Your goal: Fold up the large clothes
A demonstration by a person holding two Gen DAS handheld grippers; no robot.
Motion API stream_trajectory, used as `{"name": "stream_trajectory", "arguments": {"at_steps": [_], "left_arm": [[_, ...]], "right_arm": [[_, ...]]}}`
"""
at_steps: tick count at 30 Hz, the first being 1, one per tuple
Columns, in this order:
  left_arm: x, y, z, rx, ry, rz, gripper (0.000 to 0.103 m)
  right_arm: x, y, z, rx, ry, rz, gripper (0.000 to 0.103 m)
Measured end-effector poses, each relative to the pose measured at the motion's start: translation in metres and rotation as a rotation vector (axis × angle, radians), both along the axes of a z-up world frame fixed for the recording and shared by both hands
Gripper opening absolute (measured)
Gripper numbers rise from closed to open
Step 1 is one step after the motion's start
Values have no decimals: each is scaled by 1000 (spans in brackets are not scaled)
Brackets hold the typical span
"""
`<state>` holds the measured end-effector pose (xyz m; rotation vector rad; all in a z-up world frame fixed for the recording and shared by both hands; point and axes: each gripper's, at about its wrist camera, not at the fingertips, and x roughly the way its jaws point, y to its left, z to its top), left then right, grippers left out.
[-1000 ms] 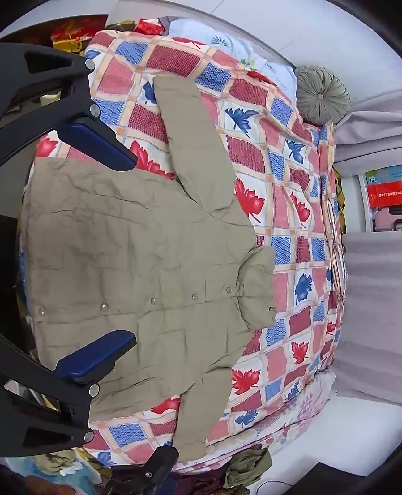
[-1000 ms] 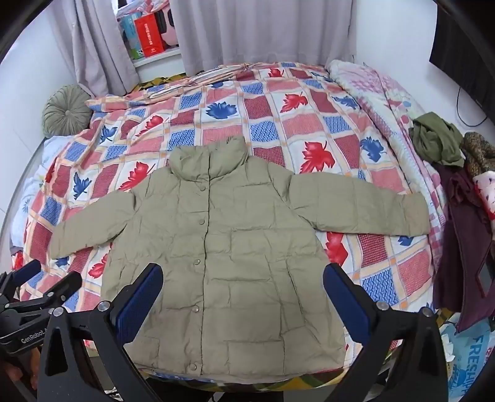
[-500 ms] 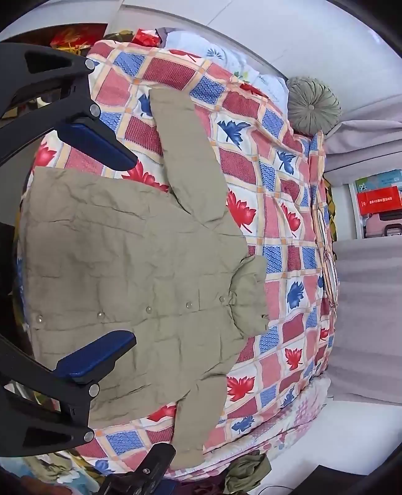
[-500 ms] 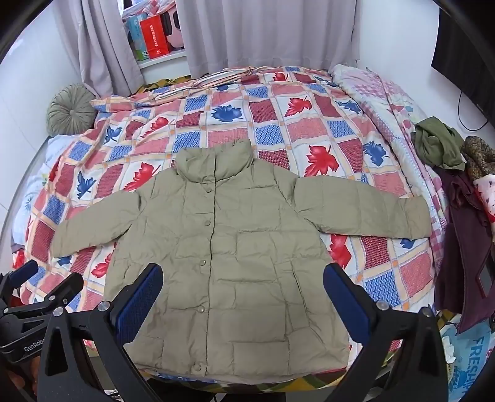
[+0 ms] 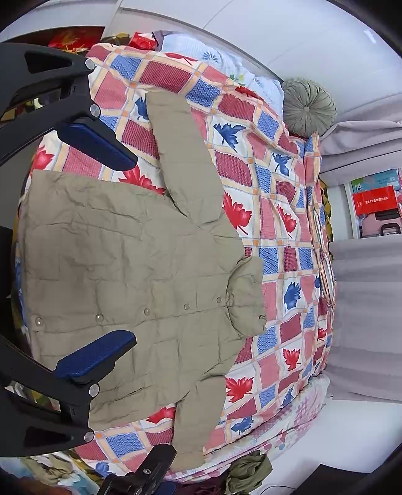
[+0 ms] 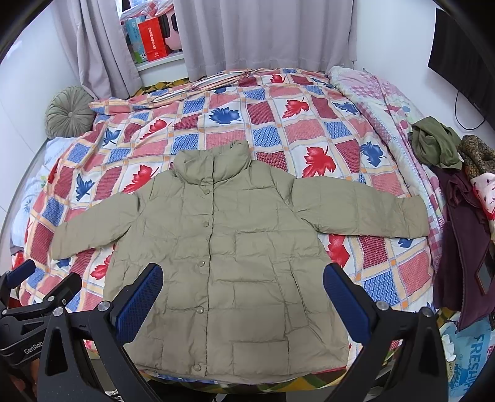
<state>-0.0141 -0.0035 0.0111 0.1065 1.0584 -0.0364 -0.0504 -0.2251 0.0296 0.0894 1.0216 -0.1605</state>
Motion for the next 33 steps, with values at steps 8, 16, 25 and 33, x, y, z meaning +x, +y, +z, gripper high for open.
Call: {"name": "stream_trajectory", "arguments": {"at_steps": [8,16,25,33], "left_arm": [[0,3,1,-2,-2,6,103],[0,3,0,-2,-2,4,103],[0,4,0,-2,-4,3,103],[-1,4,0,-2,-3,3,103]], "right_arm": [[-1,-1,0,-1,-2,2,103],[0,1,-1,-1,-3,1,103],[-1,1,0,-2,-5,0,103],[-2,1,0,-3,-6,0,103]]}}
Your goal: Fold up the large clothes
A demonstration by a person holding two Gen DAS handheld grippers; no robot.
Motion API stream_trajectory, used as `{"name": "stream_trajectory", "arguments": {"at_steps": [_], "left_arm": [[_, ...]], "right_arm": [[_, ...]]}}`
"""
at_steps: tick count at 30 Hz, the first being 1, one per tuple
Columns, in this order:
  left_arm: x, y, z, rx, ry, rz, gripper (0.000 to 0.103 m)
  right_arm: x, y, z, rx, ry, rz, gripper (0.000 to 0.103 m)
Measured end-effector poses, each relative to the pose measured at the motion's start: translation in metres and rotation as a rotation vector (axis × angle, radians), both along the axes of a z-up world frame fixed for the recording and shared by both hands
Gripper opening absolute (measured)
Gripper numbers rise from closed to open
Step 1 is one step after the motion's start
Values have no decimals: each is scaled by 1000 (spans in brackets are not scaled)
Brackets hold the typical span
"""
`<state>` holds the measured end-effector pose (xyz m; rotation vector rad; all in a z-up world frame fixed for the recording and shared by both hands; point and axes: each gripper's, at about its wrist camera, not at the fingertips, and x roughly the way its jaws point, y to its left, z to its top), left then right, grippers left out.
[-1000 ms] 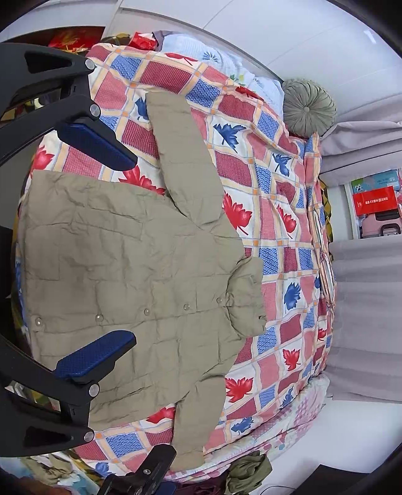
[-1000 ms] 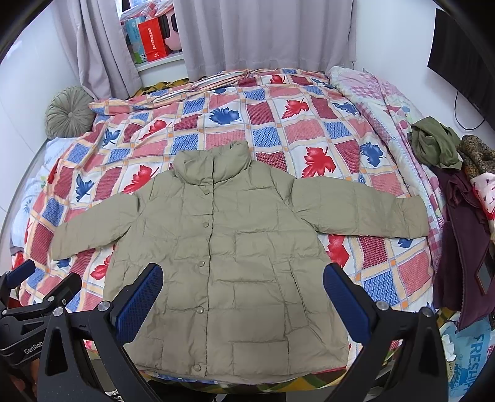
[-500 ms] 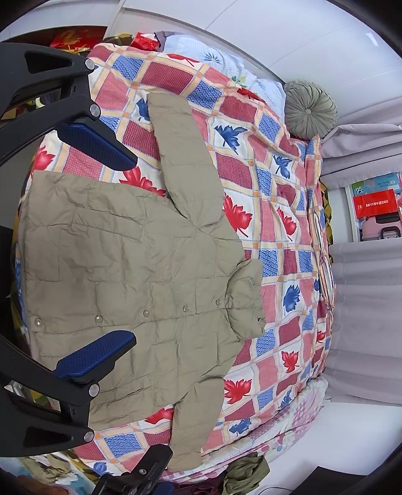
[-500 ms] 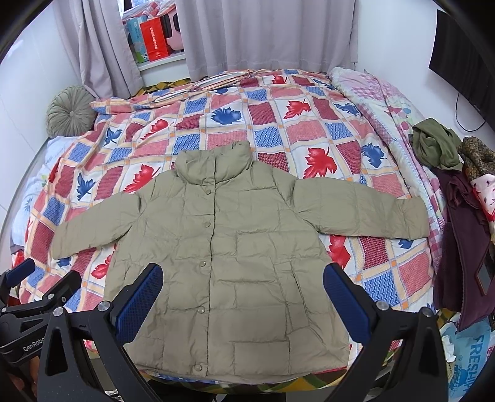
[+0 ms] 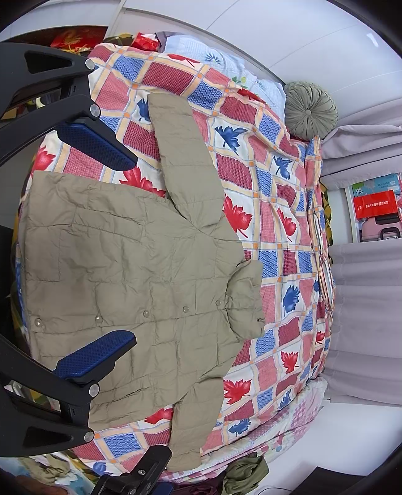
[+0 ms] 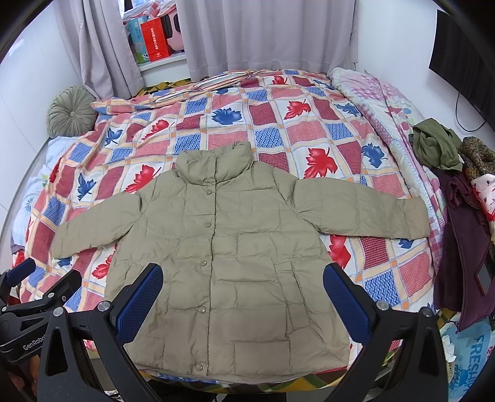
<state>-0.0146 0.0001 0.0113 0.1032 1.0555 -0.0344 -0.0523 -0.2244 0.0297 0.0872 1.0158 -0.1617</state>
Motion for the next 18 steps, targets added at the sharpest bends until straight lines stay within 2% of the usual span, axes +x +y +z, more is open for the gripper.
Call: {"name": "stream_trajectory", "arguments": {"at_steps": [18], "left_arm": [[0,2,0,0,-2,1,103]], "right_arm": [[0,1,0,1,-2,0,103]]}}
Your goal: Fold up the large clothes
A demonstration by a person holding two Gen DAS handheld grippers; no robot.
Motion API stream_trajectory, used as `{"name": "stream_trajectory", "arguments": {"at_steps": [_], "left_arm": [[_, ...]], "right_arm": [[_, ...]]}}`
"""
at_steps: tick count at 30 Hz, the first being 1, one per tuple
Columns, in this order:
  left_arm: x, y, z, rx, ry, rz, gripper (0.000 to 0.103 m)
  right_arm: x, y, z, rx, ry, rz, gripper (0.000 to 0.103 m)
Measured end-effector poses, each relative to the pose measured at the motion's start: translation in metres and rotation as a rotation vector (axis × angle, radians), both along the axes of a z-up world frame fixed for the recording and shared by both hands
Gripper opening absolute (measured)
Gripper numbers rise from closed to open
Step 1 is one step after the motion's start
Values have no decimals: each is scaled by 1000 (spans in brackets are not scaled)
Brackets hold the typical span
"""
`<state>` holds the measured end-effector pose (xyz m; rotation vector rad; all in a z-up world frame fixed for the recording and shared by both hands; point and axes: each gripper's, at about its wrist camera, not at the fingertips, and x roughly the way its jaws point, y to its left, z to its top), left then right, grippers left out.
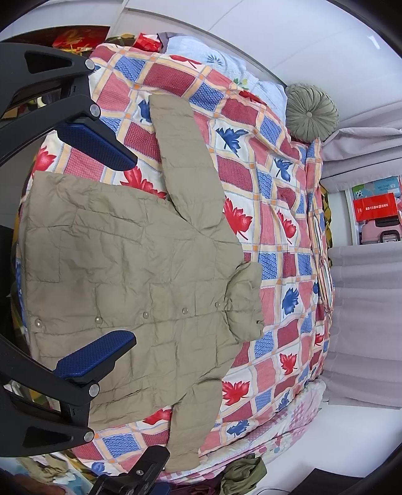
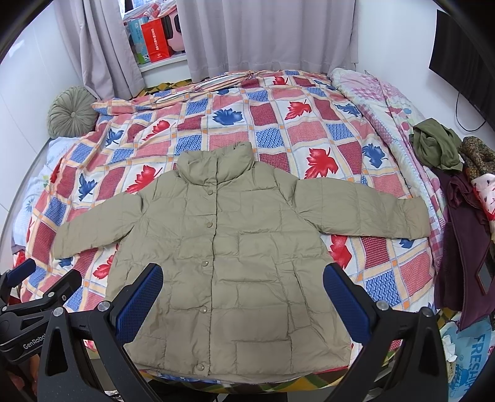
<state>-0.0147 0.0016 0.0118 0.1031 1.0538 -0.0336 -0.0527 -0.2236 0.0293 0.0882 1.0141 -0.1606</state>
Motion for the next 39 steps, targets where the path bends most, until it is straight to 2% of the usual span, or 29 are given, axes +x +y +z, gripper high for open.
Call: {"name": "stream_trajectory", "arguments": {"at_steps": [39], "left_arm": [[3,21,2,-5,1,2,103]], "right_arm": [[-1,1,-2,2,-1,3,103]]}}
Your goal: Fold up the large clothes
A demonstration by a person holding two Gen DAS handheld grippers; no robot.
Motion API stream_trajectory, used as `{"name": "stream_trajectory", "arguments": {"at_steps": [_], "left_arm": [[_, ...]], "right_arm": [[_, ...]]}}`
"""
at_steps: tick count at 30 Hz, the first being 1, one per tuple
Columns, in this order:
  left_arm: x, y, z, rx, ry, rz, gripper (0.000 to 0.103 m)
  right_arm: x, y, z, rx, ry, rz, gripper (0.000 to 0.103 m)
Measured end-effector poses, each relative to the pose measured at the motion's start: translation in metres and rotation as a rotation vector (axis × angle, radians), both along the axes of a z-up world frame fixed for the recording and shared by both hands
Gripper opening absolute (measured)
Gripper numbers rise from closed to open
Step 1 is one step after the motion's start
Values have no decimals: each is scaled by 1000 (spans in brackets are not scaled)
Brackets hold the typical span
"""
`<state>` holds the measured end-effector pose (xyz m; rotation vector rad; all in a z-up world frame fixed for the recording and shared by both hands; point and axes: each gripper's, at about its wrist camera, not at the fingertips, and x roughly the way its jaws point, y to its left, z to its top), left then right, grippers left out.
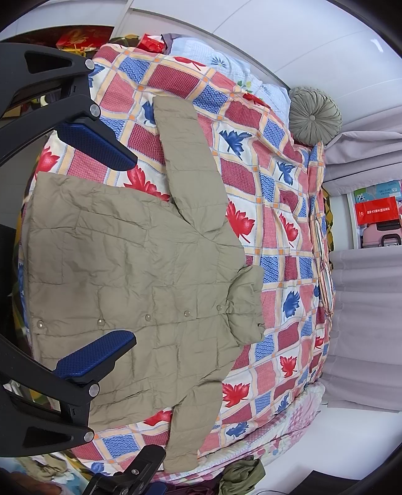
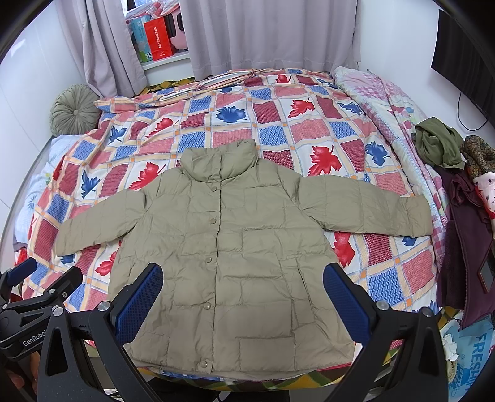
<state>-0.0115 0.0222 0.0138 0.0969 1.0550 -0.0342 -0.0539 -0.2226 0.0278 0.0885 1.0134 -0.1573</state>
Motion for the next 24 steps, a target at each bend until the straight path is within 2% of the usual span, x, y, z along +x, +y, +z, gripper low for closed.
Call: {"name": "stream_trajectory", "arguments": {"at_steps": [16,24], "left_arm": [[-1,5,-2,-15,6,-6,103],[-4,5,-14,-38,17,-13,103]], "right_arm": [[0,2,-1,2,3,0,103],[-2,4,-2,-2,8,1,103]]}}
